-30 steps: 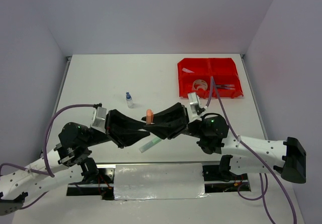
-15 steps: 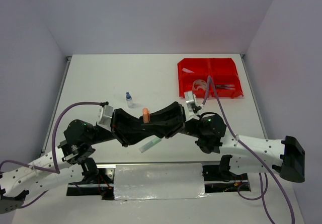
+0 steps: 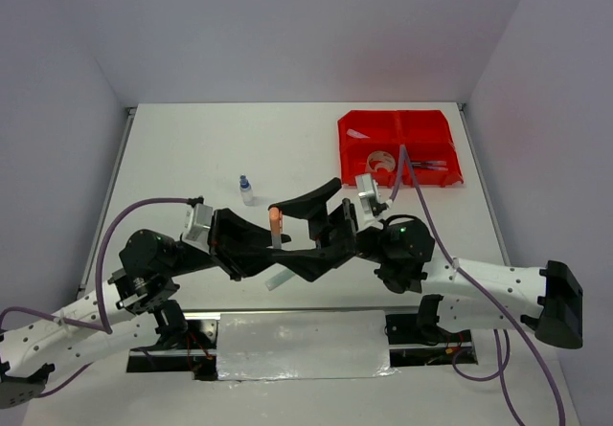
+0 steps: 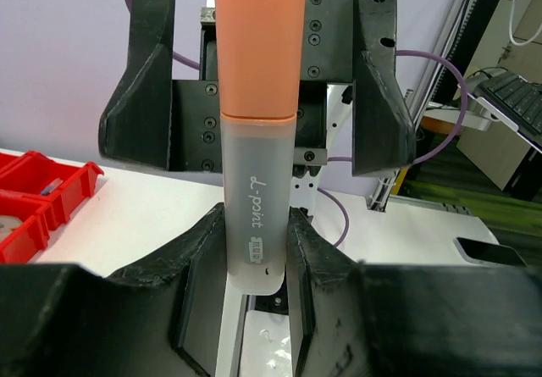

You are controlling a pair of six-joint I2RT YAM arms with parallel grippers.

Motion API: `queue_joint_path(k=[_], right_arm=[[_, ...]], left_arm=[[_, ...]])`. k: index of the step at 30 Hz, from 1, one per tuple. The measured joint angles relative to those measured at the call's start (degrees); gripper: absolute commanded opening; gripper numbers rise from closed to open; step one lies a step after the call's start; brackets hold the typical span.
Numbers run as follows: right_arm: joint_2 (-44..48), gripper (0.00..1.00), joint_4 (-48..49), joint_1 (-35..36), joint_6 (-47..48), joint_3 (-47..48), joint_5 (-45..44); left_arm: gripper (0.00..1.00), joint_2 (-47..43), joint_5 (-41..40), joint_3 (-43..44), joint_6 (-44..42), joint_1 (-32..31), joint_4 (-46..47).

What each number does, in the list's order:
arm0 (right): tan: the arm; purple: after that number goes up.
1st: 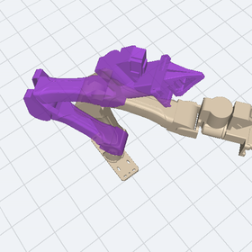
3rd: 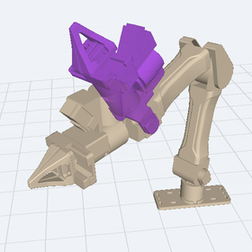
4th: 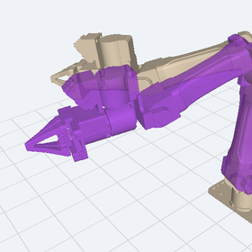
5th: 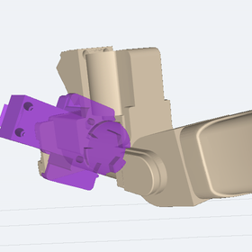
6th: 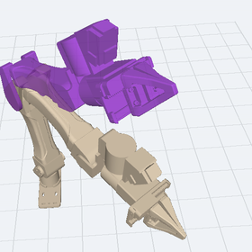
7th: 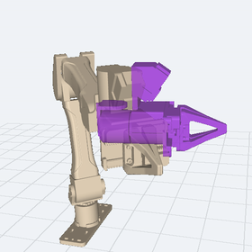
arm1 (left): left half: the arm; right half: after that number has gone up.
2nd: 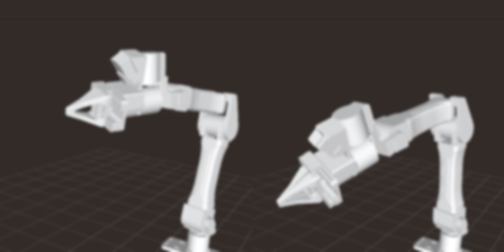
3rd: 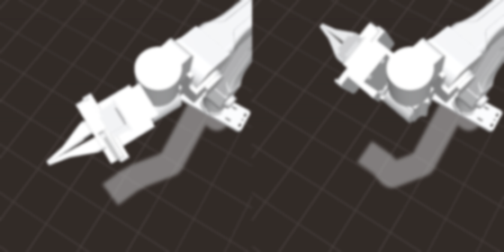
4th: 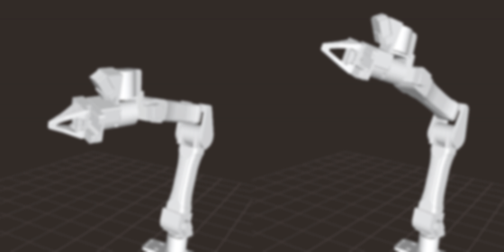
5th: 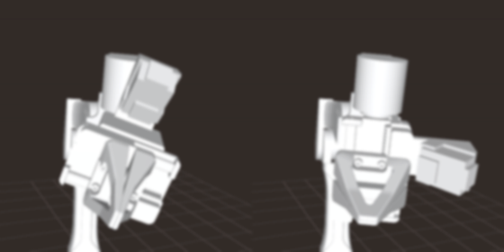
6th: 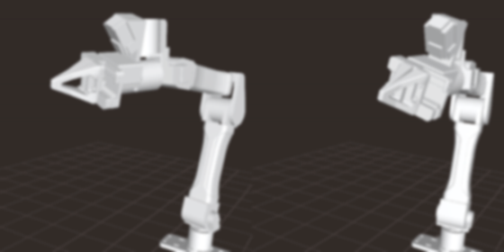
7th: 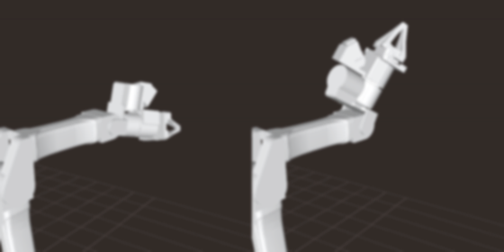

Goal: Sort the stationery into containers
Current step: Close the pen cap on the pen.

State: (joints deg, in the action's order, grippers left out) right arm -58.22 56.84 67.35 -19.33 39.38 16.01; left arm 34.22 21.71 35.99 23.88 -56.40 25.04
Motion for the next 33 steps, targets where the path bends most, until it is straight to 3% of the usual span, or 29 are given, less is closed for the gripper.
queue_joint_path(k=[14,23,26,29,30,33], right_arm=[[2.6,1.00,-15.9,0.0,3.9,6.6,-2.7],[2.6,0.96,-19.8,0.0,5.6,10.4,-0.2],[2.6,0.90,-20.9,0.0,6.0,11.4,0.4],[2.6,0.77,-21.1,0.0,6.6,11.6,0.5],[2.6,0.68,-21.2,0.0,6.7,11.6,0.5],[2.5,0.55,-21.4,0.0,7.1,11.6,0.6]], left_arm=[[0.00,0.2,3.8,0.0,-1.5,0.0,-0.4],[0.00,2.1,4.3,0.0,-1.5,0.0,-2.8],[0.00,2.4,4.3,0.0,-1.5,0.0,-3.7],[0.00,2.3,4.3,0.0,-1.5,0.0,-4.1],[0.00,2.2,4.3,0.0,-1.5,0.0,-4.1],[0.00,1.7,4.3,0.0,-1.5,0.0,-4.2]])
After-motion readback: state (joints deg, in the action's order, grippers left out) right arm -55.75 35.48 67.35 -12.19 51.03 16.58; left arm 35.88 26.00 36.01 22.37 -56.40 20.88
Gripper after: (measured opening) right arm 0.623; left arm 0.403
